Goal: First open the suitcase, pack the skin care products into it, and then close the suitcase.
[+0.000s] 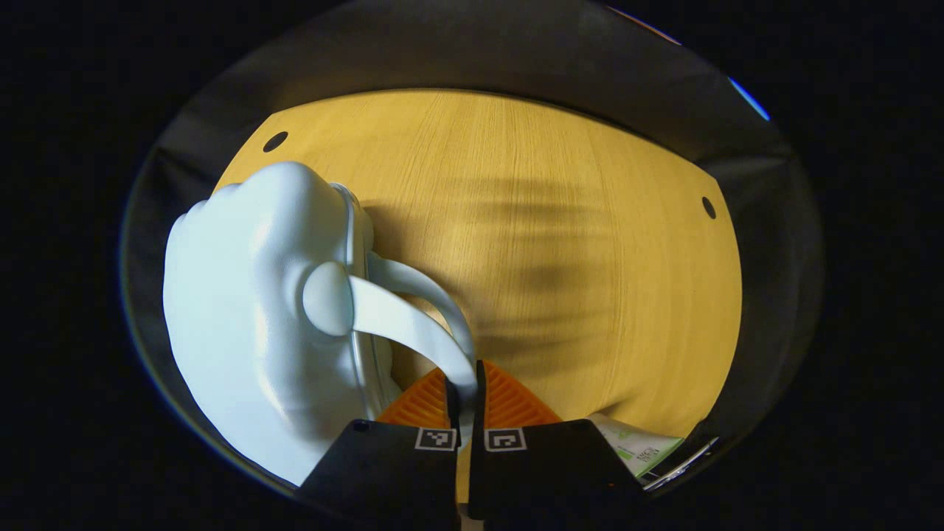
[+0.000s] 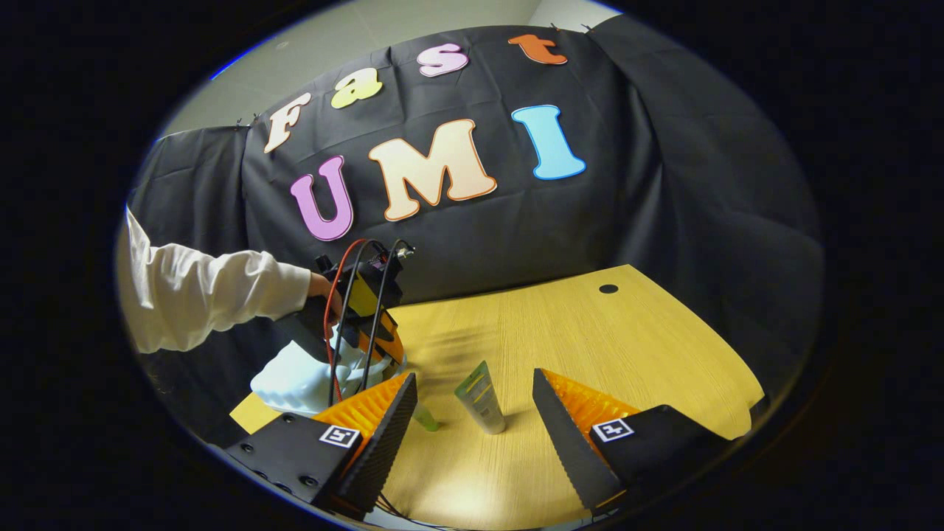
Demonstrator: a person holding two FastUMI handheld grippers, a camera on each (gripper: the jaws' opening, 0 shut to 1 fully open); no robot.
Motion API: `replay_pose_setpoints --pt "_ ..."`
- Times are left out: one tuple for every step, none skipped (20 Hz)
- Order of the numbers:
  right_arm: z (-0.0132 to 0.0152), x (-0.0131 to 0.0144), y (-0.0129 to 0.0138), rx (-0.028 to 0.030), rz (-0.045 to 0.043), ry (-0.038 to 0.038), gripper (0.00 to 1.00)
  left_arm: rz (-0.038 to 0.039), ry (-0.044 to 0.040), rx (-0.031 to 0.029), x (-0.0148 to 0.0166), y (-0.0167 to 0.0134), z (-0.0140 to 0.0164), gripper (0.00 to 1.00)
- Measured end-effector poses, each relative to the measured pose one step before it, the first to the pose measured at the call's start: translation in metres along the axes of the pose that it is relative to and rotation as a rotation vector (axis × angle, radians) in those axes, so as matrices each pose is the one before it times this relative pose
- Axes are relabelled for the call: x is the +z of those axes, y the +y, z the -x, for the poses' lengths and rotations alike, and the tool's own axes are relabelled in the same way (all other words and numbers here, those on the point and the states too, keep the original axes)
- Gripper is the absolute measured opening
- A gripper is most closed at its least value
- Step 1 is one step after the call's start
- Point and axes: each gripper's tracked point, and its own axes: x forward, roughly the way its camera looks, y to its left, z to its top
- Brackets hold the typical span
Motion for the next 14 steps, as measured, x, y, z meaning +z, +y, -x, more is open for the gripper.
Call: replay_pose_setpoints --pt "0.00033 -0.00034 0.00091 0.00538 0.0017 -0.0003 0.98 0.00641 -0.00556 -0.01486 0.00026 0.00049 0.0003 0.0" --pt "0.00086 0.00065 0.0016 0.00523 0.00196 0.00029 0.98 -0.00016 -0.01075 -0.00946 0.00157 0.00015 0.00161 0.0" --pt "0.00065 -0.00057 0.00259 0.00508 0.00345 -0.00072 0.98 -0.00012 -0.01022 -0.01019 0.00088 -0.00219 0.00234 0.0" --pt "-0.0006 -0.00039 0.00263 0.00499 0.00354 -0.00025 0.94 0.00065 -0.00836 -0.01284 0.00111 -0.00135 0.00266 0.0" --pt "0.00194 -0.00117 0.00384 0.00459 0.00397 -0.00048 0.98 0.0016 -0.01161 -0.01202 0.00147 -0.00005 0.00259 0.0" --pt "0.00062 0.00022 0.00328 0.00464 0.00436 0.00001 0.98 0.00314 -0.0141 -0.00833 0.00175 -0.00016 0.00226 0.0" --pt "0.0 -0.00018 0.0014 0.00438 0.00271 0.00004 0.98 0.00112 -0.01007 -0.0075 0.00136 0.00019 0.00133 0.0" --pt "-0.00074 0.00054 0.0024 0.00568 0.0012 0.00129 0.98 0.00089 -0.00607 -0.00865 0.00189 -0.00013 0.00424 0.0" --pt "0.0011 -0.00124 0.00254 0.00528 0.00015 0.00281 0.98 0.00202 -0.01271 -0.01257 0.00225 -0.00054 0.00431 0.0" --pt "0.00033 -0.00086 0.0025 0.00536 0.00011 0.00242 0.98 0.00657 -0.0158 -0.0099 0.00267 0.00034 0.00479 0.0" --pt "0.00176 -0.00052 0.00291 0.00495 0.00162 0.00053 0.98 0.00954 -0.01808 -0.01 0.00288 0.0006 0.0034 0.0" --pt "0.00106 0.0002 0.00294 0.00432 0.00192 -0.00128 0.98 0.01391 -0.01771 -0.0109 0.00357 -0.00011 0.0043 0.0" --pt "0.00161 -0.00036 0.00405 0.00714 0.0004 0.0 0.98 0.01389 -0.01801 -0.01327 0.00342 0.00004 0.00501 0.0" --pt "-0.00009 -0.00019 0.00199 0.00468 0.00017 0.00161 0.98 0.01397 -0.01811 -0.01102 0.0039 0.00118 0.0055 0.0"
